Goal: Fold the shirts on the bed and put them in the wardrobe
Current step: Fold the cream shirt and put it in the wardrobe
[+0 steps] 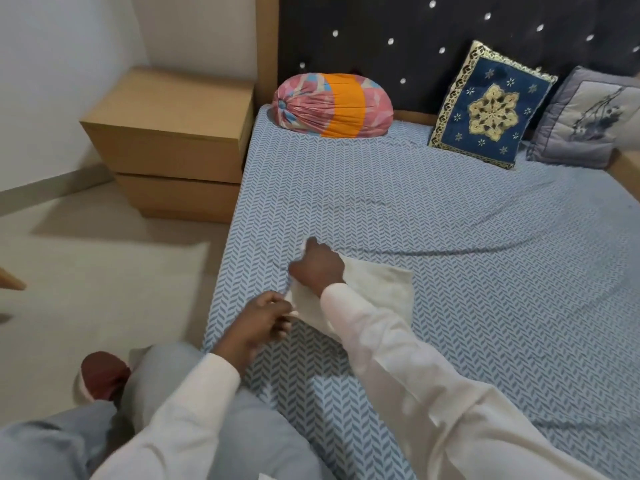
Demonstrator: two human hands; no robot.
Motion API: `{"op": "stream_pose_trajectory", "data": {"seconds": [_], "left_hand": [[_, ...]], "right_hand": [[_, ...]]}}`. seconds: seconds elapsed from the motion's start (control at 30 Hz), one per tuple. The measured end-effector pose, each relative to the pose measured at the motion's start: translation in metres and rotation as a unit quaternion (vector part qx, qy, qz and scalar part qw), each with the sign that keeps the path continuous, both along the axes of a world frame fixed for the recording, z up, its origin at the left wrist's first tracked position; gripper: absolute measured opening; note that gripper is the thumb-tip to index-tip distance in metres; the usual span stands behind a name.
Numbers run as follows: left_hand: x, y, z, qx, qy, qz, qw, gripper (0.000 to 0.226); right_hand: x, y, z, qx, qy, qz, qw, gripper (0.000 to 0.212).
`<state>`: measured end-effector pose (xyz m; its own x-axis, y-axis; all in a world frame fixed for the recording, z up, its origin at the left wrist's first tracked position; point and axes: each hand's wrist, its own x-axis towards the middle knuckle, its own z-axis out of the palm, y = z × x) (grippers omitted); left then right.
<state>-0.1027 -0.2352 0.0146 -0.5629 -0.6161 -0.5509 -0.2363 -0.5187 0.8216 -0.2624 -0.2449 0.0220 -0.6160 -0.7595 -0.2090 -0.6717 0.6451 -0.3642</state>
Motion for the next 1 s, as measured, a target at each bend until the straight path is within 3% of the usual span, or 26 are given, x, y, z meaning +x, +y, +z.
{"op": "stream_pose_trajectory", "data": {"seconds": [0.1, 0.17, 0.23, 0.33, 0.47, 0.57, 0.67, 0.77, 0.87, 1.0], "left_hand": [[0.038, -0.044, -0.009, -0.089, -0.106, 0.057, 0.989, 0.009], [0.055, -0.06, -0.02, -0.201, -0.233, 0.055, 0.95, 0.006], [0.058, -0.061, -0.03, -0.295, -0.324, 0.029, 0.898, 0.019], [0.038, -0.039, -0.034, -0.356, -0.274, -0.025, 0.893, 0.029], [0.001, 0.018, -0.039, -0.415, -0.214, -0.198, 0.862, 0.027], [-0.027, 0.059, -0.04, -0.502, -0.196, -0.303, 0.786, 0.036], [-0.049, 0.089, -0.042, -0.562, -0.211, -0.384, 0.701, 0.05], [-0.056, 0.112, -0.05, -0.583, -0.24, -0.423, 0.651, 0.061], [-0.058, 0.119, -0.055, -0.582, -0.276, -0.423, 0.637, 0.067], [-0.066, 0.126, -0.058, -0.609, -0.285, -0.399, 0.624, 0.052]], "right_hand": [[0.024, -0.027, -0.009, -0.007, -0.103, 0.029, 0.994, 0.065], [0.029, -0.03, -0.023, 0.023, -0.147, 0.088, 0.985, 0.055], [0.026, -0.021, -0.033, 0.052, -0.158, 0.159, 0.973, 0.039], [0.005, 0.0, -0.038, 0.012, -0.159, 0.2, 0.967, 0.031], [-0.06, 0.04, -0.046, 0.033, -0.059, 0.234, 0.97, 0.025], [-0.113, 0.078, -0.041, 0.069, -0.013, 0.205, 0.976, 0.027], [-0.15, 0.109, -0.036, 0.116, 0.021, 0.194, 0.974, 0.054], [-0.167, 0.123, -0.039, 0.124, 0.023, 0.201, 0.971, 0.069], [-0.171, 0.127, -0.05, 0.091, -0.001, 0.205, 0.975, 0.064], [-0.164, 0.122, -0.062, 0.059, 0.018, 0.208, 0.976, 0.059]]}}
